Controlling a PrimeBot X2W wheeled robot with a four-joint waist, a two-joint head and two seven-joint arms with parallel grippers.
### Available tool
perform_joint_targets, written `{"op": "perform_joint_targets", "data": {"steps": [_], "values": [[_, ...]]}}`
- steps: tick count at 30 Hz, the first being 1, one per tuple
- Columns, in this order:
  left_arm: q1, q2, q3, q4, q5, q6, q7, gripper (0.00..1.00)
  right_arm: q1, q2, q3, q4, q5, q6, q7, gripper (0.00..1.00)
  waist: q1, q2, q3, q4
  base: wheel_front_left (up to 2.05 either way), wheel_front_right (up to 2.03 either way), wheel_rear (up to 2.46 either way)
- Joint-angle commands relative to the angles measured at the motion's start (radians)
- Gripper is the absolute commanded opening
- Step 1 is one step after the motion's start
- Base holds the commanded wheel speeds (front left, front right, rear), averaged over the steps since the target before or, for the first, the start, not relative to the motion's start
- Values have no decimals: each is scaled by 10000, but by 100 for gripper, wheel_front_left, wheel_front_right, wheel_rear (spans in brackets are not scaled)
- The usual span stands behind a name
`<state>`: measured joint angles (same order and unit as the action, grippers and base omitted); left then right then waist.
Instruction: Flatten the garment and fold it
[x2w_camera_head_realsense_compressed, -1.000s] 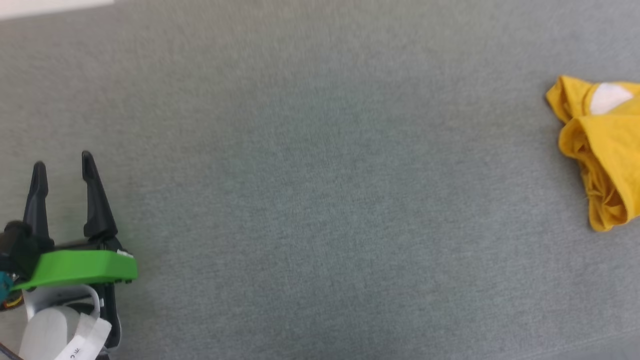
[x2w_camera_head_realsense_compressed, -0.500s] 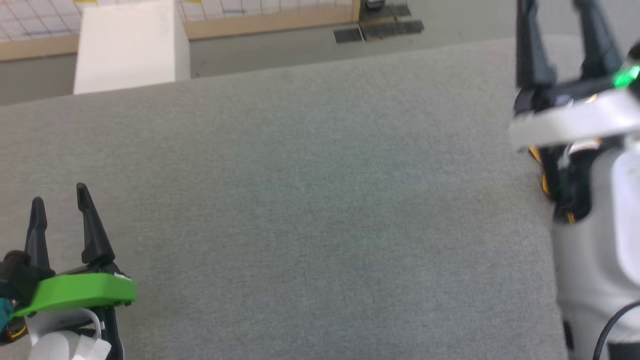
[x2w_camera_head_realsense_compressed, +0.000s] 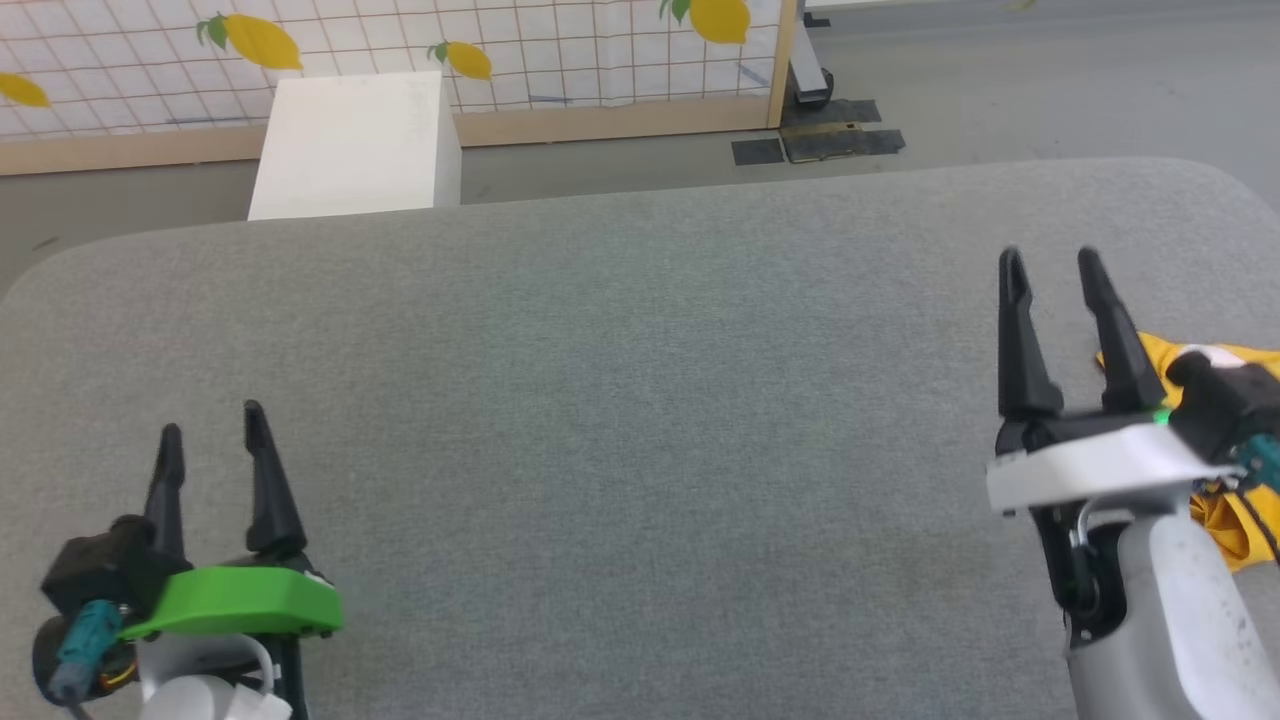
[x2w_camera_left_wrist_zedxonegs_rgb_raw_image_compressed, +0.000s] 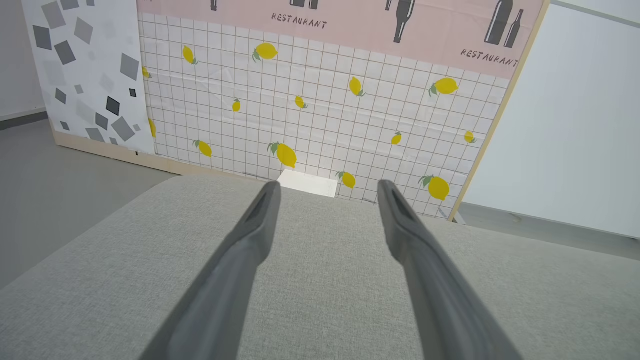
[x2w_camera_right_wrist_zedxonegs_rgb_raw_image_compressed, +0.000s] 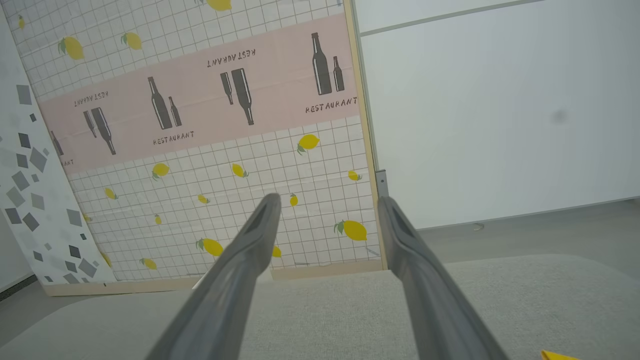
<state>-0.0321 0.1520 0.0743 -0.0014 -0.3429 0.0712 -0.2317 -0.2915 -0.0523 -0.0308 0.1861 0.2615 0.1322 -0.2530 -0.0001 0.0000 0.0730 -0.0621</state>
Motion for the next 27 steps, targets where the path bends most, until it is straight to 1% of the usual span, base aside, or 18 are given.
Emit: {"op": "perform_joint_targets", "data": {"steps": [1,7,15,27], "values": [[15,-37,-85,97,98,-43,-54,100,241,18,20,12,-9,-15,-76,100,1,0,-37,72,0,0,0],[-177,-133,-572,451,269,-86,162,100,875,19,-22,-47,-556,-15,-84,100,1,0,1,138,0,0,0],[-255,-154,-938,907,528,-56,103,100,1523,19,47,210,-968,-15,-79,100,1,0,-51,82,0,0,0],[-282,-244,-1024,1260,208,-254,-30,100,1655,20,215,343,-875,-15,28,100,1,0,-53,56,0,0,0]]}}
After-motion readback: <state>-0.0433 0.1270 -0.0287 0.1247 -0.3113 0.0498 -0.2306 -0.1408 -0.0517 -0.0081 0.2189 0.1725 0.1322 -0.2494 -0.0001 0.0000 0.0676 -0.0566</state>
